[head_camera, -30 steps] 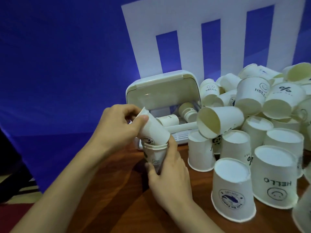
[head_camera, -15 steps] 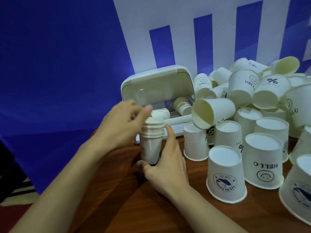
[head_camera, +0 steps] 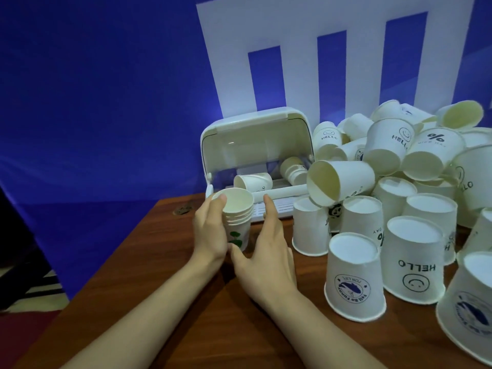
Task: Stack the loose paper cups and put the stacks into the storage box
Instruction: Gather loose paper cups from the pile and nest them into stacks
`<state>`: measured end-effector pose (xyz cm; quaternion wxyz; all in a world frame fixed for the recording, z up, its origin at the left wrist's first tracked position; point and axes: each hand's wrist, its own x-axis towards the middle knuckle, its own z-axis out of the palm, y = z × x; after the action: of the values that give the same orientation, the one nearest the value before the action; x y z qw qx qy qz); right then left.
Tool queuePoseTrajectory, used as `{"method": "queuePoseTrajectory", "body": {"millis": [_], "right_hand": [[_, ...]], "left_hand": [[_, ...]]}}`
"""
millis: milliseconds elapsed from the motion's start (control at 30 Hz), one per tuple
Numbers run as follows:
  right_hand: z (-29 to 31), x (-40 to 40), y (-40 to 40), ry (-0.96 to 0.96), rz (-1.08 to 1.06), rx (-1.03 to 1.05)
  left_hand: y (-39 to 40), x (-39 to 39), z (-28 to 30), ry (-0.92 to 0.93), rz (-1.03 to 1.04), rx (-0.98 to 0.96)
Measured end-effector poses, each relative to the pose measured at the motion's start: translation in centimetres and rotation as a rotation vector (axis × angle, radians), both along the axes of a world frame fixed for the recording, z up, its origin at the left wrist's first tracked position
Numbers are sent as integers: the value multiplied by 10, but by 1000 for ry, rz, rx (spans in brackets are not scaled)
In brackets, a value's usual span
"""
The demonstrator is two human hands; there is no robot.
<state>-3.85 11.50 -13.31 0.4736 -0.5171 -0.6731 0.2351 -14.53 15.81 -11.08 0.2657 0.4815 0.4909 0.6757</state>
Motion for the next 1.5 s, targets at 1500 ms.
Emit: {"method": "queuePoseTrajectory", "body": {"millis": [1500], "right_hand": [[181,3,148,-659,-128,-84]], "left_hand": [[-2,-41,-24,319,105,-169]]}}
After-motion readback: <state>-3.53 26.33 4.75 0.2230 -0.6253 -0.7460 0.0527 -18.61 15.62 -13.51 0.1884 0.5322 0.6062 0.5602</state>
